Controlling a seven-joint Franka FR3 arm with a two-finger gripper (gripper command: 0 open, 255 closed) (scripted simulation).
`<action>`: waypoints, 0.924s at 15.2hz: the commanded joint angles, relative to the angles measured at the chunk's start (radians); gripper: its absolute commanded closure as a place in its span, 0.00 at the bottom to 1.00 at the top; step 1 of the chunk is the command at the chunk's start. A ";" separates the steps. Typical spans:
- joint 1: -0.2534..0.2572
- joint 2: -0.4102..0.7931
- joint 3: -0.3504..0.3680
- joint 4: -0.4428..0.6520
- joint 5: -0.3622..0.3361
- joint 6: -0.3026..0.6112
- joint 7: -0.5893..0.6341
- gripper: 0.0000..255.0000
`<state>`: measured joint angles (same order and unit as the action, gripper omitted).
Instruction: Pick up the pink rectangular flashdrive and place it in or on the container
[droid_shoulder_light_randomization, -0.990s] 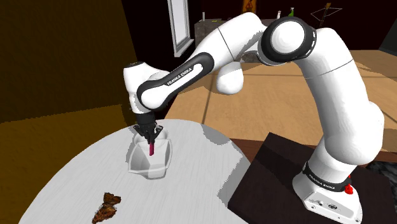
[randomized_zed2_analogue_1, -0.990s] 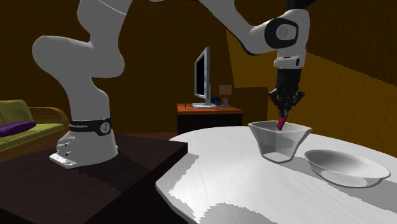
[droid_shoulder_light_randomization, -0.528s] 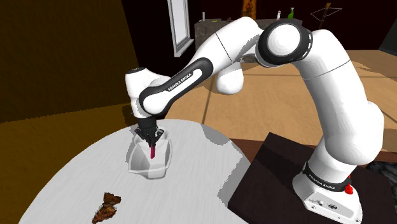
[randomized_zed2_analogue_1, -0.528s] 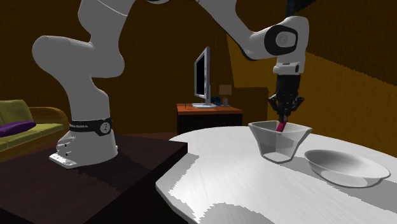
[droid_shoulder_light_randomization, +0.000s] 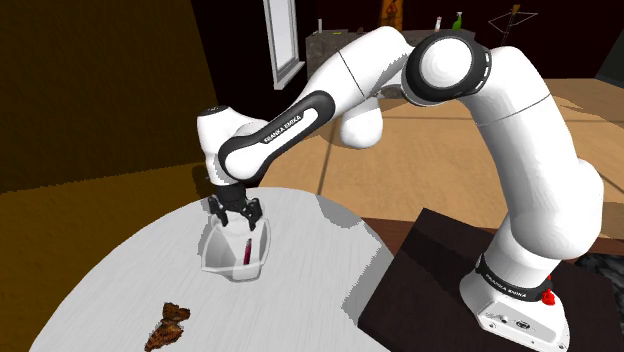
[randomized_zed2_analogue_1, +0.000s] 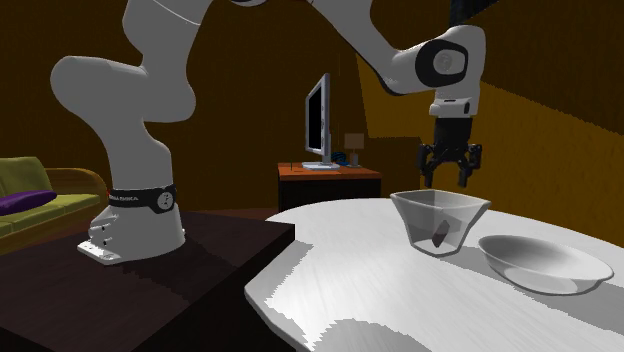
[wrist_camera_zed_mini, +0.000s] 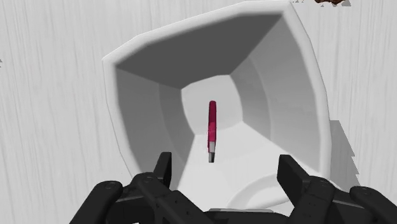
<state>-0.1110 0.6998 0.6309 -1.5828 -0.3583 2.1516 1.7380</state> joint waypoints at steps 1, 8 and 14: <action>0.000 0.000 0.000 0.000 0.000 0.000 0.000 0.00; -0.022 -0.061 0.029 0.034 0.037 -0.090 -0.022 0.00; -0.021 -0.061 0.029 0.034 0.037 -0.090 -0.022 0.00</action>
